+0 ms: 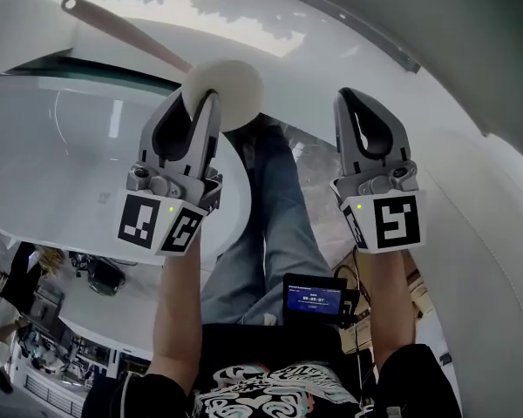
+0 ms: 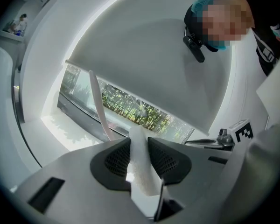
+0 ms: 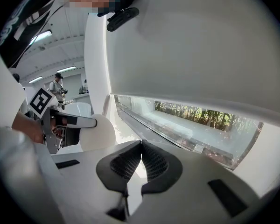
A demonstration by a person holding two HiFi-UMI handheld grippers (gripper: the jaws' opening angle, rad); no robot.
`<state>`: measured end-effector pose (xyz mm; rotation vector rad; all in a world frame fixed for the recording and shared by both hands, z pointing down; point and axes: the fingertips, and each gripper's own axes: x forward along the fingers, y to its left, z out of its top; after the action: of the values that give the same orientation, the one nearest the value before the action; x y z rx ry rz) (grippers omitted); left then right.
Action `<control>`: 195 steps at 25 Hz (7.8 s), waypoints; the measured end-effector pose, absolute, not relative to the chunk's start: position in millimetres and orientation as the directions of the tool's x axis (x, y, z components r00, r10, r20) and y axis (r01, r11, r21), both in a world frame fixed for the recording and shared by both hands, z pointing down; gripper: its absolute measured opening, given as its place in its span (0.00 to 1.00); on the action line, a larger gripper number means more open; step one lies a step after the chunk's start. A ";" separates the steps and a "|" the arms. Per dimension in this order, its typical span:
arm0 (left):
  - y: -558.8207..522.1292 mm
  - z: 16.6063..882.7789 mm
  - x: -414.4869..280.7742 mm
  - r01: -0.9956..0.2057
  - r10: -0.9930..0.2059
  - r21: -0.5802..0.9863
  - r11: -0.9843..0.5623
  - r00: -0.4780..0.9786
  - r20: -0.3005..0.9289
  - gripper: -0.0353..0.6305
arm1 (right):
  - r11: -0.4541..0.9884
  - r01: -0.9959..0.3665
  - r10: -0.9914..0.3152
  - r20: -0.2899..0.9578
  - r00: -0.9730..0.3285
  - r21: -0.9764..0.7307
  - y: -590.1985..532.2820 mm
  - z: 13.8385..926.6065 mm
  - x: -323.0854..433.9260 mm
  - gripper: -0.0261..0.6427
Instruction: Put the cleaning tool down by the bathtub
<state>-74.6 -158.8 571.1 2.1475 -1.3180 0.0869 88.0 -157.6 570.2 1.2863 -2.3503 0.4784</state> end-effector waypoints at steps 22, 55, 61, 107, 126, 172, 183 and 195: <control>-157.5 693.5 -52.5 -0.793 -0.660 0.589 -0.159 0.529 0.533 0.23 | 0.499 -0.857 -0.653 0.594 -0.470 -0.129 -153.0 635.2 87.2 0.08; -169.3 768.1 -27.5 -0.705 -0.544 0.707 0.064 0.569 0.616 0.23 | 0.449 -0.872 -0.606 0.651 -0.457 -0.195 -146.4 683.6 98.1 0.08; -171.7 773.6 -20.5 -0.706 -0.549 0.703 0.086 0.555 0.624 0.23 | 0.454 -0.867 -0.592 0.657 -0.466 -0.206 -137.2 685.0 98.1 0.08; -165.9 753.9 -36.9 -0.925 -0.561 0.375 -0.068 0.346 0.752 0.42 | 0.521 -0.839 -0.574 0.664 -0.479 -0.154 -108.3 668.0 83.3 0.08; -152.6 661.0 -55.2 -0.879 -0.692 0.433 -0.201 0.440 0.571 0.08 | 0.493 -0.862 -0.641 0.620 -0.453 -0.121 -98.0 612.6 77.4 0.08; -49.2 279.5 -145.7 -0.886 -0.844 0.237 -0.399 0.456 0.282 0.08 | 0.396 -0.918 -0.836 0.423 -0.349 0.025 -17.5 281.1 62.4 0.08; -29.1 210.4 -132.5 -0.885 -0.864 0.155 -0.439 0.463 0.197 0.08 | 0.370 -0.928 -0.889 0.304 -0.341 0.039 -3.4 211.1 62.4 0.08; -9.1 144.5 -128.2 -0.890 -0.886 0.063 -0.451 0.455 0.087 0.08 | 0.359 -0.932 -0.922 0.173 -0.346 0.044 3.2 143.6 53.2 0.08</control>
<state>-128.2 -9.1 144.5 2.5933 -1.5890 0.0623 53.2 3.2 143.6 1.6868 -2.4462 0.0930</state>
